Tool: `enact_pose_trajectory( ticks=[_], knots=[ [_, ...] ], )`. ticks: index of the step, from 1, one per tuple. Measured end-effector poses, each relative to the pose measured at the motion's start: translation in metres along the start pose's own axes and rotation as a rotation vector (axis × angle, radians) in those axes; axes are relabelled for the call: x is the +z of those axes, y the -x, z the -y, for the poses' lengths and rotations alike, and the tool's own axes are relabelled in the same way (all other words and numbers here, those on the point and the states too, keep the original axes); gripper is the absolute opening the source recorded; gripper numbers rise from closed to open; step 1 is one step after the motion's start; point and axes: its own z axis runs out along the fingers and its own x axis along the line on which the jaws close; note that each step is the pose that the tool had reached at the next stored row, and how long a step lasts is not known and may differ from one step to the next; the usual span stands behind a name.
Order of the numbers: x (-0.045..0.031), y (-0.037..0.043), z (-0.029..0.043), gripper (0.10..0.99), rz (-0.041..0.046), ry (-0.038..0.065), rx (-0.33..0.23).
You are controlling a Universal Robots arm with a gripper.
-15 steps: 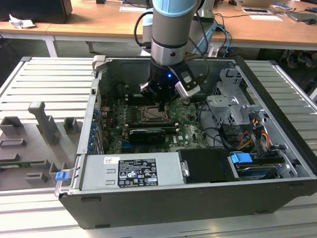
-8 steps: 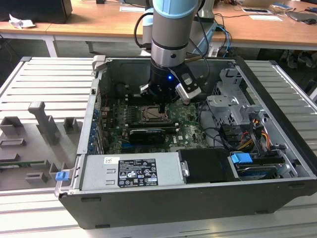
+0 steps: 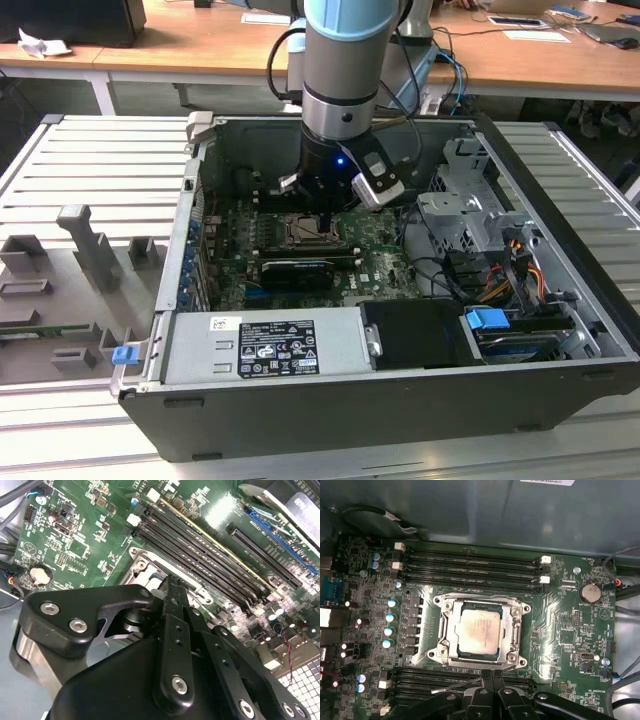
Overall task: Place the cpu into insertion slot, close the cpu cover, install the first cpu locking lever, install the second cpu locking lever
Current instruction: 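Install the second cpu locking lever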
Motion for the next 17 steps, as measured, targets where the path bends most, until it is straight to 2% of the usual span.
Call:
enact_pose_trajectory(
  ticks=[6, 7, 9, 13, 14, 15, 17],
  knots=[
    [0.0, -0.0048, 0.0024, 0.106, -0.0001, 0.0, 0.0],
    [0.0002, -0.0111, 0.0032, 0.106, -0.0001, 0.0, 0.0],
    [0.0028, -0.018, 0.003, 0.106, -0.0001, 0.001, -0.001],
    [0.0055, -0.0183, 0.0033, 0.106, 0.0001, 0.005, -0.001],
    [0.0057, -0.0186, 0.0035, 0.106, 0.0007, 0.011, 0.0],
    [0.0061, -0.02, 0.0043, 0.106, 0.0017, 0.022, 0.0],
    [0.0059, -0.0226, 0.0063, 0.106, 0.0023, 0.028, 0.0]
  ],
)
